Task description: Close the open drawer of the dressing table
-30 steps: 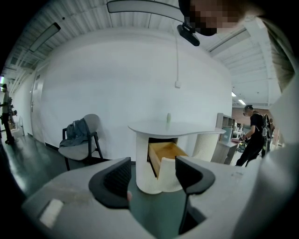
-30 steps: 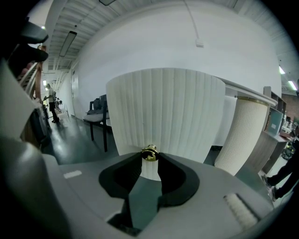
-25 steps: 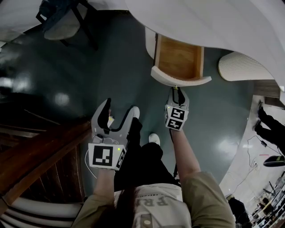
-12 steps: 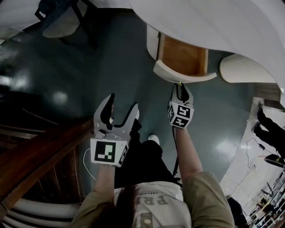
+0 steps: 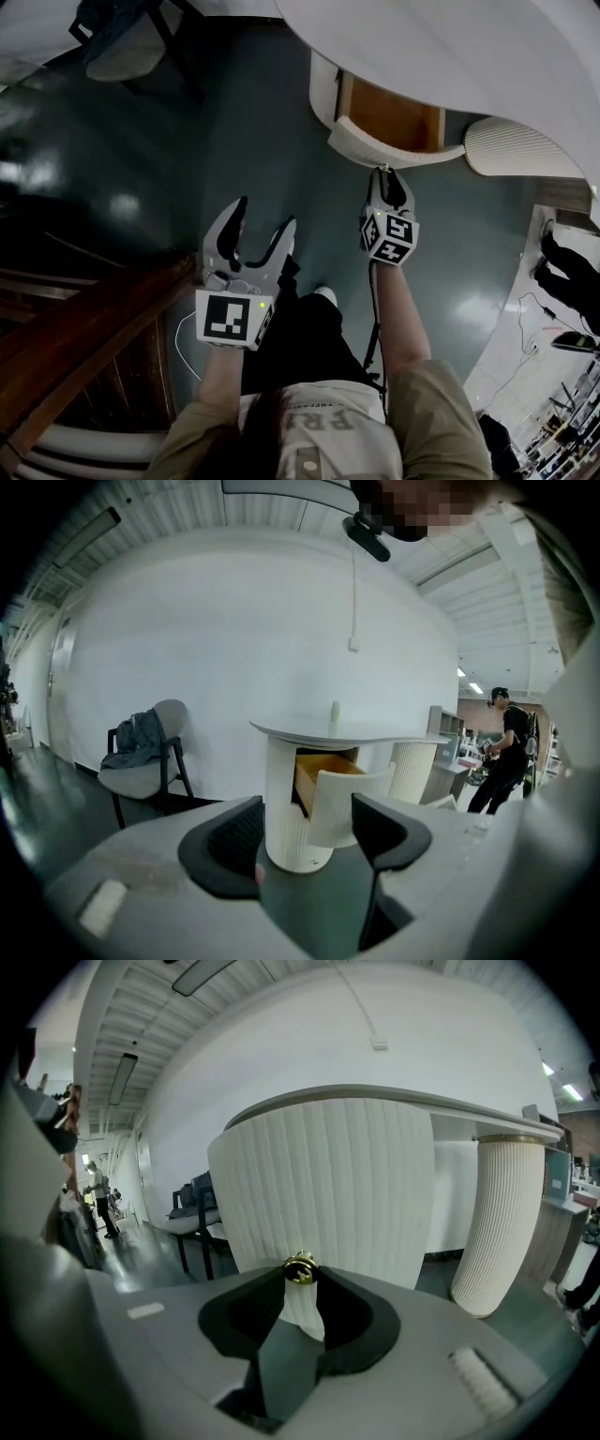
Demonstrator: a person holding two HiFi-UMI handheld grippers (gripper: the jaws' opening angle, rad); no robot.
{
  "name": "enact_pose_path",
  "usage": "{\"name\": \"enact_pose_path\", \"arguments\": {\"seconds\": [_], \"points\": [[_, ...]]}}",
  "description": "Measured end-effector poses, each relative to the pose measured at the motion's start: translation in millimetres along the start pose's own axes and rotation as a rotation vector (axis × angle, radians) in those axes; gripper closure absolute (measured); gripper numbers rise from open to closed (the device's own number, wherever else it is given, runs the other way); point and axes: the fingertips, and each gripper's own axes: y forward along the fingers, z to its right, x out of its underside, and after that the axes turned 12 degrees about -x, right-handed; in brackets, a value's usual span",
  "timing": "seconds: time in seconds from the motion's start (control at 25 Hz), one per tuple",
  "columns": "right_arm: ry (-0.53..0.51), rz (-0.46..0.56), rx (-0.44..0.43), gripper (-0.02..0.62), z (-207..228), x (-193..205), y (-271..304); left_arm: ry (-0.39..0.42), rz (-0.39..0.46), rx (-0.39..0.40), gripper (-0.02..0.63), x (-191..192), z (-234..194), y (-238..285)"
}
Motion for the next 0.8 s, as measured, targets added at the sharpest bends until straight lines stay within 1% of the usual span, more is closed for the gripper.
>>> {"name": "enact_pose_path", "arguments": {"seconds": [0.16, 0.28, 0.64, 0.8], "points": [[0.008, 0.008, -0.007, 0.485, 2.4, -4.3, 6.5, 0.002, 0.010, 0.005, 0.296, 1.2, -3.3, 4.6], [0.019, 0.018, -0.012, 0.485, 5.4, -8.2, 12.1, -0.023, -0.010, -0.002, 0.296, 4.6, -5.1, 7.9], [0.039, 0.046, -0.028, 0.485, 11.1, -16.7, 26.1, -0.008, 0.006, -0.004, 0.296, 11.0, -15.5, 21.3], [0.042, 0.047, -0.028, 0.485, 11.9, -18.6, 28.4, -0.019, 0.002, -0.006, 0.296, 10.0, -18.3, 24.8]]}}
